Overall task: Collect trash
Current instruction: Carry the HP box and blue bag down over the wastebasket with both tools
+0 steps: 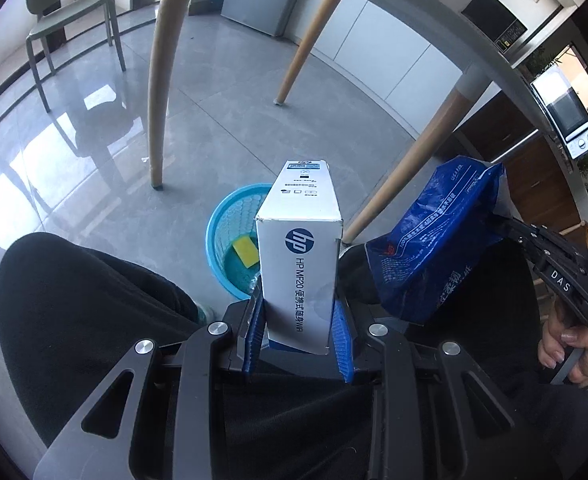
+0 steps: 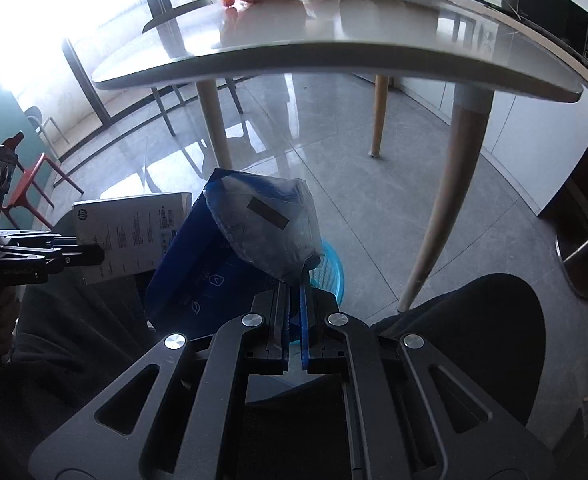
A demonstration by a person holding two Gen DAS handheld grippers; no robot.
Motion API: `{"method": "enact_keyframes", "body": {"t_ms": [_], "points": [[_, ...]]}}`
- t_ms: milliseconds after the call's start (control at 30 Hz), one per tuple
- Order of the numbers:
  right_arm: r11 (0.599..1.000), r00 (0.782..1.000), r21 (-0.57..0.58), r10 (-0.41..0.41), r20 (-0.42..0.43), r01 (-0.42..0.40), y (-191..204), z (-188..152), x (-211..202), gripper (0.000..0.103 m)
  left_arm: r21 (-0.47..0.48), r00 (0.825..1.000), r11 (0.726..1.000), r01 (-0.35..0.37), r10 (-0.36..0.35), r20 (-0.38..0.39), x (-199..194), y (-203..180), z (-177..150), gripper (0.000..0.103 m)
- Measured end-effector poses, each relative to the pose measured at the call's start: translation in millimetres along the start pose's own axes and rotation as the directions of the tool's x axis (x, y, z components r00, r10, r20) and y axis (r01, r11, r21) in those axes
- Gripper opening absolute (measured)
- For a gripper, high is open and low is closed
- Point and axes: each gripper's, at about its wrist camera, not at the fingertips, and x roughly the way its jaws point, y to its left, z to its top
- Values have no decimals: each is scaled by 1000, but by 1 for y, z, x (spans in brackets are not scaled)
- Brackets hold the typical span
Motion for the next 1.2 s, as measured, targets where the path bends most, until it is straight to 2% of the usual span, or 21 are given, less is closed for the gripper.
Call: {"method": "enact_keyframes", "body": {"t_ms": [333,533,800,1067,1200], "points": [[998,993,62,-5,-117,13,-8,3,61,3,-74,998,997,-29,25,-49,45,8,16,29],[997,981,50,-46,-189,56,-8,10,96,3,-115,996,993,-36,27,-81,73,16,30,29],[997,958,53,-36,-283,53,-5,18,149,3,-149,990,987,-62,42,-134,110,24,46,29],[995,927,73,-40,-374,72,-5,19,202,3,-165,981,983,-79,48,-186,143,31,61,29],[993,906,88,-37,-422,81,-8,15,231,3,-149,974,982,-114,81,-214,159,32,65,29]]}}
